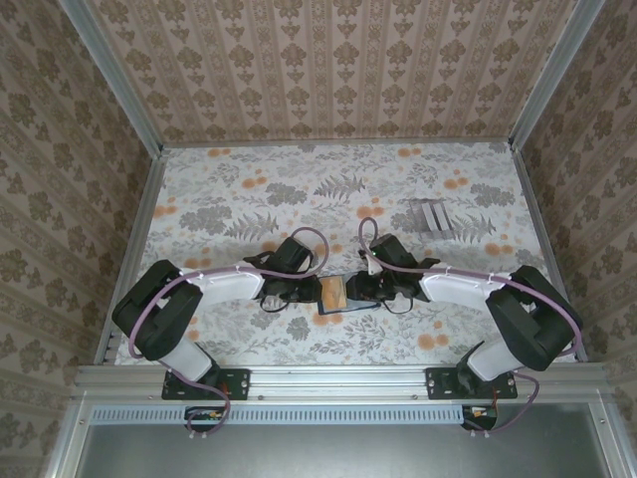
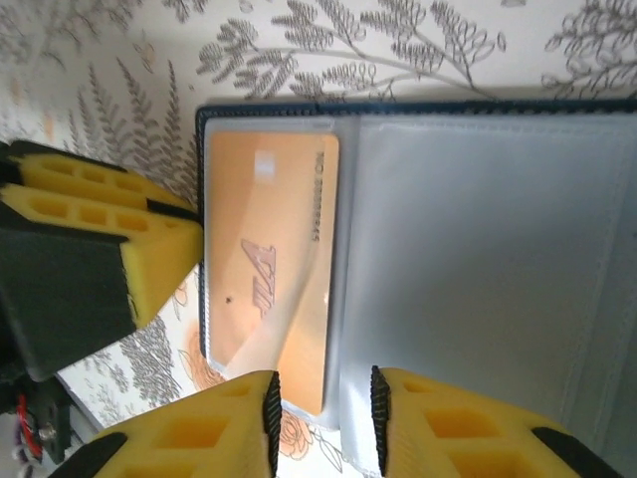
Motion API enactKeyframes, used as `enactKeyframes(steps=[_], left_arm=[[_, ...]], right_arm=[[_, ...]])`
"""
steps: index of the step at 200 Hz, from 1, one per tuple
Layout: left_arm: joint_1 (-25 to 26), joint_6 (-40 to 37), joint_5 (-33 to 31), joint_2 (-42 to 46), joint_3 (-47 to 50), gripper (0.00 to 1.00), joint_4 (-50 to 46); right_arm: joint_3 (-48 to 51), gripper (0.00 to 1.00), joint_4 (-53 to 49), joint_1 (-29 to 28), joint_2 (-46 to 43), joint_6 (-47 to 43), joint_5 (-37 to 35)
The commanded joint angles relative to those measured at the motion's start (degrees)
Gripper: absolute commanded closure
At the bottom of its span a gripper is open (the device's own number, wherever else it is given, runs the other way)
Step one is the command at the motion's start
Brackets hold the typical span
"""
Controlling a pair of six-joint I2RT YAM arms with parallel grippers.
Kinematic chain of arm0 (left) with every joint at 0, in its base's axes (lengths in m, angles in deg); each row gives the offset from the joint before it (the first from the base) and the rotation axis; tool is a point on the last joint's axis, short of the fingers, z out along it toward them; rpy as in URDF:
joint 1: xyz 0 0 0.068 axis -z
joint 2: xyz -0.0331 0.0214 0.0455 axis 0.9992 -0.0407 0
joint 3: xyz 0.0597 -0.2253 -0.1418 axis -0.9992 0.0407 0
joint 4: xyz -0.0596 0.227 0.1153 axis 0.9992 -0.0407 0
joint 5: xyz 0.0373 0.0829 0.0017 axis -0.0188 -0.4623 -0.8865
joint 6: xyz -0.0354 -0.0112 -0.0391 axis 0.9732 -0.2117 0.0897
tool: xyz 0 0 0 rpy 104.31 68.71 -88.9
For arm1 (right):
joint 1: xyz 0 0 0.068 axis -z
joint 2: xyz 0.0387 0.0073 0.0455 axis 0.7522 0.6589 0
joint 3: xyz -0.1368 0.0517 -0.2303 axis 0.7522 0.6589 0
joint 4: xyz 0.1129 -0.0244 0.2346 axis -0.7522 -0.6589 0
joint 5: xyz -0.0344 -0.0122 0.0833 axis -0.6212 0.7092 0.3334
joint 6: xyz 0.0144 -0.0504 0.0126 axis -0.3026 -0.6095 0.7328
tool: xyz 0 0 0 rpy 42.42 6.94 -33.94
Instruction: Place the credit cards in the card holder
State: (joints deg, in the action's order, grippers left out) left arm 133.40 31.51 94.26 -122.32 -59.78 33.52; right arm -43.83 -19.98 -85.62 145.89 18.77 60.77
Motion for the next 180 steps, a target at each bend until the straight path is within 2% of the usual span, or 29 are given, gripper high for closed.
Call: enactKeyframes(steps=[1, 36, 62, 91, 103, 134, 151, 180], left_arm=[[-0.1, 0.9, 1.1, 0.2, 0.8, 0.80, 1.4], [-0.9, 1.8, -0.2, 3.6, 3.4, 0.75, 1.8], [-2.1, 3.9, -0.1, 6.6, 5.9, 0.71, 3.3], [-4.2, 4.5, 1.5, 8.4, 7.4, 0.68, 3.3], [-4.5, 4.7, 1.4, 9.0, 8.0, 0.67, 3.6], [-4.9, 3.4, 1.8, 9.7, 7.5, 0.67, 2.2], [-4.9, 3.1, 1.5, 9.6, 7.6, 0.67, 2.4], [-4.7, 2.5, 2.0, 8.5, 6.7, 0.66, 1.8]], right_arm=[[-3.5, 0.63, -5.4, -3.6, 1.2, 1.0, -5.0], [-8.3, 0.55, -10.3, -9.1, 4.4, 5.0, -15.5], [-12.8, 0.49, -14.9, -12.0, 8.0, 5.8, -20.1], [-16.5, 0.49, -20.0, -14.3, 10.6, 6.3, -26.7], [-17.2, 0.51, -21.3, -14.5, 10.9, 6.1, -28.2], [-17.3, 0.69, -23.8, -14.5, 9.3, 5.3, -31.2], [-17.0, 0.75, -24.6, -14.5, 7.9, 5.2, -31.9], [-15.8, 0.79, -24.1, -14.4, 6.2, 5.5, -31.1]])
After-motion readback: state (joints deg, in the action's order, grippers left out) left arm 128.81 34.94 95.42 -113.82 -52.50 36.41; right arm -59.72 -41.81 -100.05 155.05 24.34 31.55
